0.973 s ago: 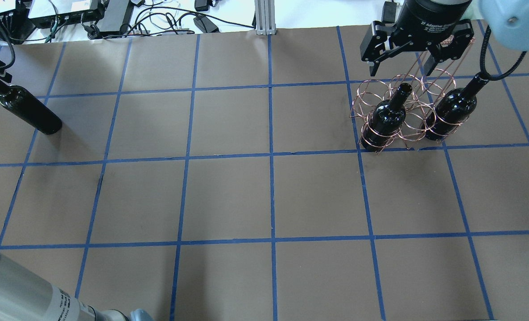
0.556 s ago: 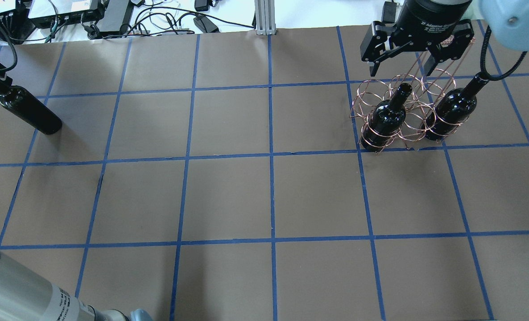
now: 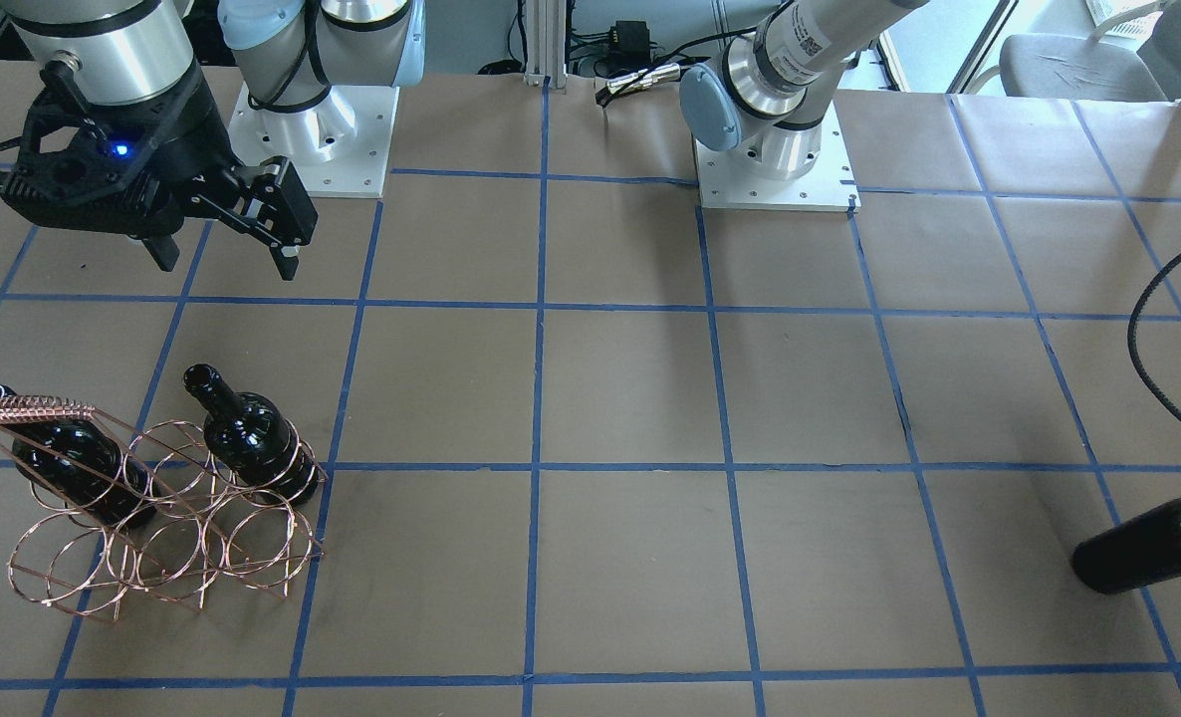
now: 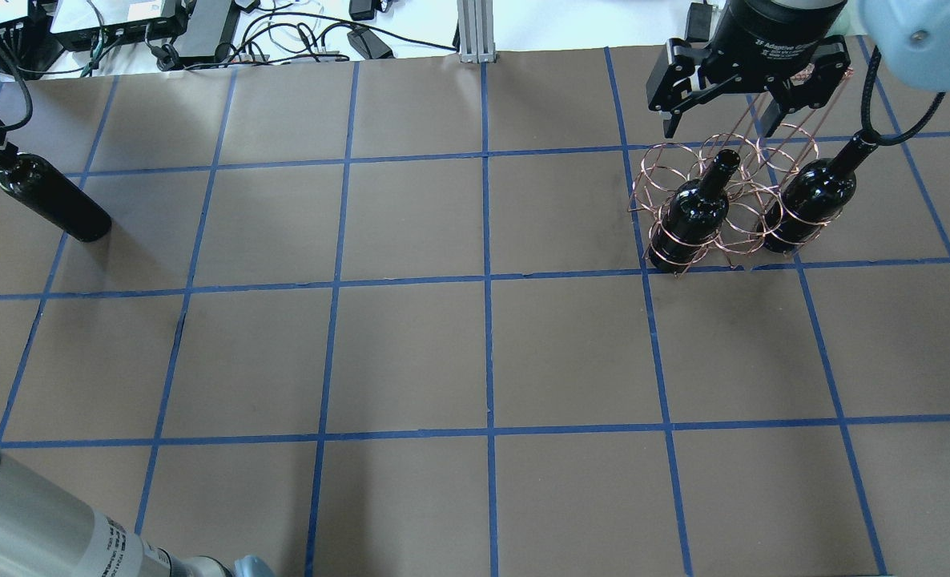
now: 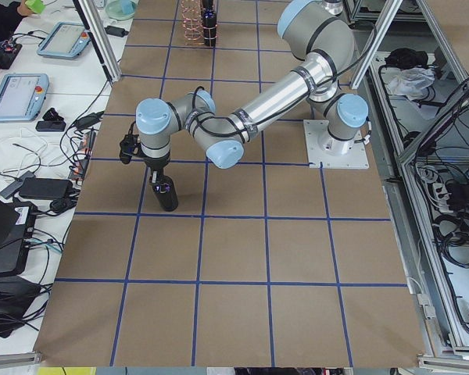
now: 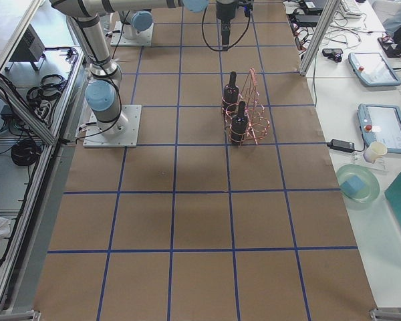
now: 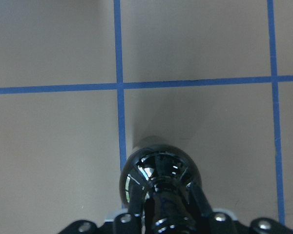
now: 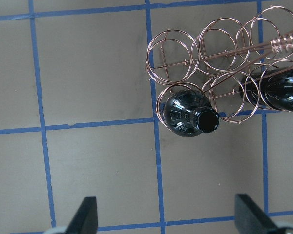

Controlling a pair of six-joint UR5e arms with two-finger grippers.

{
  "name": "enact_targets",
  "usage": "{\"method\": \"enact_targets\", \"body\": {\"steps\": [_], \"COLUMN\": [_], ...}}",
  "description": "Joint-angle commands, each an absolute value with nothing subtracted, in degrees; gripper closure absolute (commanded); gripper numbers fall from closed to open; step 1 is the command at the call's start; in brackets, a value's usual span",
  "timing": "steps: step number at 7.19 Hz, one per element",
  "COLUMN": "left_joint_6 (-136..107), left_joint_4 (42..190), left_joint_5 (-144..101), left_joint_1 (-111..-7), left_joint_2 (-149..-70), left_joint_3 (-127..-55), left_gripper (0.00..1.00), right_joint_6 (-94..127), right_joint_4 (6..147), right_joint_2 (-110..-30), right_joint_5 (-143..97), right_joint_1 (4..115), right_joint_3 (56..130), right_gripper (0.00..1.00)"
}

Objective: Place wine into wine basket
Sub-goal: 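Lift the bottle and carry it toward the table center with the left gripper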

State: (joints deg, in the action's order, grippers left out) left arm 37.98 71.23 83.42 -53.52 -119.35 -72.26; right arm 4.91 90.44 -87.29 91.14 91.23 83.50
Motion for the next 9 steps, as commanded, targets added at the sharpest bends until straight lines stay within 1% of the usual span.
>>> {"method": "enact_targets", "body": {"steps": [1,3,5,7,9], "left_joint_6": [38.2,38.1,35.4,24.9,18.8], "left_joint_4": [71.5,72.4,72.9,72.9,72.5], "left_joint_5": [83.8,83.8,84.5,85.7,85.8], "left_joint_1": [-53.6,-55.0,-60.9,-67.6,-74.0], "left_joint_2": [-119.0,-116.9,-112.8,-108.8,-104.5], "left_joint_3": [-72.3,-72.2,-73.1,-77.1,-82.8], "left_gripper": [1.00,1.00,1.00,1.00,1.00], "right_joint_6": [5.0,5.1,5.1,5.1,5.1], "right_joint_4": [90.4,90.4,90.4,90.4,90.5], "right_joint_2": [-87.3,-87.3,-87.3,-87.3,-87.3], "right_joint_5": [91.1,91.1,91.1,91.1,91.1], "right_joint_1": [91.2,91.2,91.2,91.2,91.2], "right_joint_3": [83.5,83.5,83.6,83.6,83.6], "right_gripper": [0.00,0.00,0.00,0.00,0.00]}}
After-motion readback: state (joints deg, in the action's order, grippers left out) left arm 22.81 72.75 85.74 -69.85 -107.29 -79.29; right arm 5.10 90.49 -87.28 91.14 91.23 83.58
